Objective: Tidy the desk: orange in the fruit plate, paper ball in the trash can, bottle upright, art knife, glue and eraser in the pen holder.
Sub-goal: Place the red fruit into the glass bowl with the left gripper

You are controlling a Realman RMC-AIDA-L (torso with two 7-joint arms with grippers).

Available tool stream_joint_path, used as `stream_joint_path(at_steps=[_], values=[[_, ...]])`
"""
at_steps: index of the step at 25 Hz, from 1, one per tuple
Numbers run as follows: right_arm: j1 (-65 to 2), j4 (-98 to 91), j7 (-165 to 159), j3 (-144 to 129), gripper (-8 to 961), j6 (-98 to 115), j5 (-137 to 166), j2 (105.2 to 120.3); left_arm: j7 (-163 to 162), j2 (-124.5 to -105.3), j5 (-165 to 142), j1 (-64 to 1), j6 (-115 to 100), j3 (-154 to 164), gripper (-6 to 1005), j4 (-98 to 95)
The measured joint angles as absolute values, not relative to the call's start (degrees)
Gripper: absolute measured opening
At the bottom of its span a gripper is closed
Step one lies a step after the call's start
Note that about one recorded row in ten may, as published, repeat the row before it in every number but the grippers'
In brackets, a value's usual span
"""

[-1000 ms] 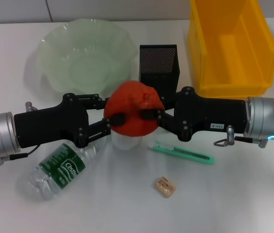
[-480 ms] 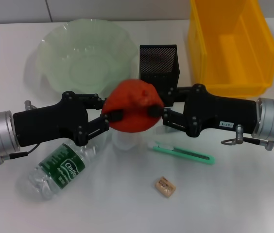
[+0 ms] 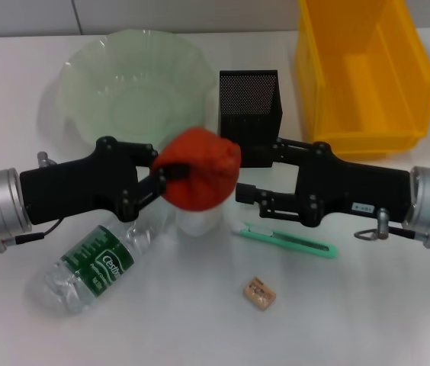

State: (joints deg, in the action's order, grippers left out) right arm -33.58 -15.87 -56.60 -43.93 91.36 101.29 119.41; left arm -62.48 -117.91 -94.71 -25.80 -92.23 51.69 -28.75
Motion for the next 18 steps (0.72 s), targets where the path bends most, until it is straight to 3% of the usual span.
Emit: stream_joint_path(at_steps=[3,10,18], values=[[-31.61,-16.11,-55.1,-43.53,676,91.5,101.06,119.41,-62.48,-118.06,-94.69,-25.85,-92.17,50.71,150,-28.75],[-27.86,-15.28,-49.1,-43.11,698,90.22,101.02,119.45,-61.82,-118.55,-94.39,-26.49,-91.08,42.51,91,-27.16],[-26.01,-12.17,-44.31,-39.93,698,87.95,100.89,119.43,-52.93,-118.75,-85.24,-31.12,-75.37,37.14,61,-18.02]])
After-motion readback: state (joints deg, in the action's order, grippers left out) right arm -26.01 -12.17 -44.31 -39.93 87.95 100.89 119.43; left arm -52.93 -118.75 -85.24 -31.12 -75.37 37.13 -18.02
